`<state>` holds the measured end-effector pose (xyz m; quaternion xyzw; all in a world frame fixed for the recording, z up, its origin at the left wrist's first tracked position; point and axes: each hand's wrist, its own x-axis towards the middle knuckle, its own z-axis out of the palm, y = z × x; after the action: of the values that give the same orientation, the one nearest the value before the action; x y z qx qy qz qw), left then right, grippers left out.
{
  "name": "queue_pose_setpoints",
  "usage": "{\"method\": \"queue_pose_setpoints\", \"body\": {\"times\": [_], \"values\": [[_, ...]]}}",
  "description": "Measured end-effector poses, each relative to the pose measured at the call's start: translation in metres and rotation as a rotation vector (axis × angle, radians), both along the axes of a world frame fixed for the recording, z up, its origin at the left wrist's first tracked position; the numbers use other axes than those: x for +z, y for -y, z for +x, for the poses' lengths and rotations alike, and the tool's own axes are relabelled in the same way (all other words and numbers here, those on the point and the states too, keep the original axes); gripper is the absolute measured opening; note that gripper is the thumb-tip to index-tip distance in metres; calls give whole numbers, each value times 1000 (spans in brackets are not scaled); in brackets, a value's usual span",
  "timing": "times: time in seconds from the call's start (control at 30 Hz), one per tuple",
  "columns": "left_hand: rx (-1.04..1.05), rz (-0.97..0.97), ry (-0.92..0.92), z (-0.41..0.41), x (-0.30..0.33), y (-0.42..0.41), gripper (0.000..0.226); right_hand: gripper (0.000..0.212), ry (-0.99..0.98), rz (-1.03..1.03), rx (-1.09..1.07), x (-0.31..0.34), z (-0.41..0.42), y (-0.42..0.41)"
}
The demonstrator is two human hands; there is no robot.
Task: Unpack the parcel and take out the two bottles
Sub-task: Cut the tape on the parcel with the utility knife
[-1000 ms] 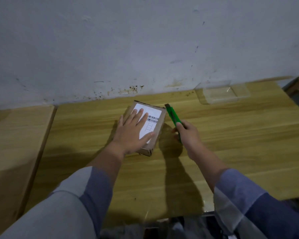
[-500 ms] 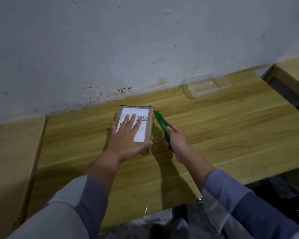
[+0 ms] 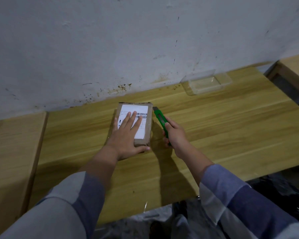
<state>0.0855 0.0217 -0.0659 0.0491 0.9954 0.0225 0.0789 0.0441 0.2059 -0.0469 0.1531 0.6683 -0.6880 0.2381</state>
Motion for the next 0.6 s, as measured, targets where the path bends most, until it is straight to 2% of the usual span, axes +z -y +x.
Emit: {"method": "queue_pose_setpoints", "body": {"times": [0.6], "values": [[66, 11, -22, 2, -6, -6, 118, 38, -68, 158, 128, 4, 22, -17]]}}
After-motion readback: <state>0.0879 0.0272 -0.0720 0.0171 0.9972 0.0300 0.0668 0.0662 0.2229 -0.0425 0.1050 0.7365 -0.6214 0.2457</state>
